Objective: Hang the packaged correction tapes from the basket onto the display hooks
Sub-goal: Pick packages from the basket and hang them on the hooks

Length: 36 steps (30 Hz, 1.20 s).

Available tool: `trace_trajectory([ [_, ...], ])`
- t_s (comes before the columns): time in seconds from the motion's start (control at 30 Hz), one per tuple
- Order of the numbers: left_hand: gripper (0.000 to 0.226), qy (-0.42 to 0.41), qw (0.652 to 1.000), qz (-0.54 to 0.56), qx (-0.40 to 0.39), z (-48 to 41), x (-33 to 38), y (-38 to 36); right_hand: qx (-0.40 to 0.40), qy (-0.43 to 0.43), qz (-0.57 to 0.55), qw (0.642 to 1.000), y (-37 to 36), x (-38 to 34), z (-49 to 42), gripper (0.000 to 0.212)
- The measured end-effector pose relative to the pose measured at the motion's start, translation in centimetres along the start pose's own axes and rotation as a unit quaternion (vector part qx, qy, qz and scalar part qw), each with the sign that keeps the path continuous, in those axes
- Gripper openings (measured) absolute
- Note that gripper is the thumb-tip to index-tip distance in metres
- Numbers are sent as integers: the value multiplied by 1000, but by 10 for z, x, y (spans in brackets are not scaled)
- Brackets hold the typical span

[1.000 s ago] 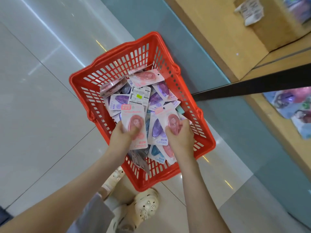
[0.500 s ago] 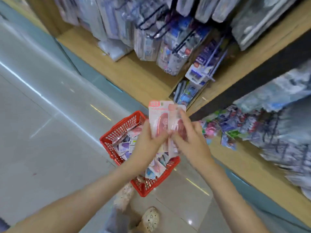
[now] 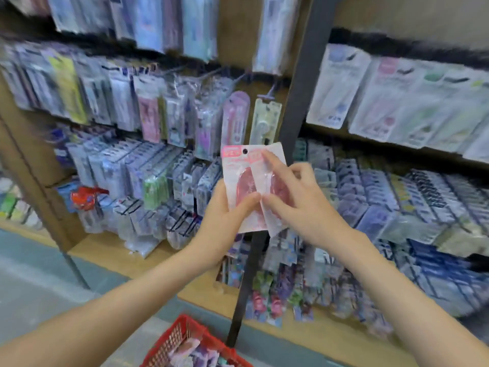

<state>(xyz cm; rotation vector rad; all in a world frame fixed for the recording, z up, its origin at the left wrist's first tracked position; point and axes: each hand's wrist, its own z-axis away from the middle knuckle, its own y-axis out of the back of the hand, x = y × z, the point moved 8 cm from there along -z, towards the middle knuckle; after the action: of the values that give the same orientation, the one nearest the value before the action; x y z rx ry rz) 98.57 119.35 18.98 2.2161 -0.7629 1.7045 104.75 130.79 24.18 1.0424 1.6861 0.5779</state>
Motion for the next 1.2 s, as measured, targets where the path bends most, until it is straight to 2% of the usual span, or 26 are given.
trace_trajectory([
  [0.13,35,-96,994,3,-52,-34,84,-10,92,50,45,994,74,-42,-19,65],
  [0.27,33,-155,984,-2,-82,-62,137,-15,200,83,90,972,141,-69,-34,66],
  [0.33,30,-175,982,20,-68,-75,158,-13,243,76,91,963,178,-74,-41,65],
  [0.47,29,-211,975,37,-60,-96,191,-18,296,5,75,952,249,-67,-60,62],
  [0.6,28,-235,970,40,-52,-118,216,-31,290,-37,77,953,287,-58,-90,61],
  [0.7,25,-239,967,37,-79,-131,228,-54,267,-60,61,960,299,-54,-117,60],
  [0.83,27,-243,965,39,-92,-147,239,-75,294,-5,51,954,313,-58,-141,59],
  [1.03,29,-265,960,60,-63,-167,254,-85,276,19,46,960,317,-48,-161,62],
  [1.2,31,-272,960,48,-37,-179,251,-86,271,38,118,954,320,-46,-161,61],
])
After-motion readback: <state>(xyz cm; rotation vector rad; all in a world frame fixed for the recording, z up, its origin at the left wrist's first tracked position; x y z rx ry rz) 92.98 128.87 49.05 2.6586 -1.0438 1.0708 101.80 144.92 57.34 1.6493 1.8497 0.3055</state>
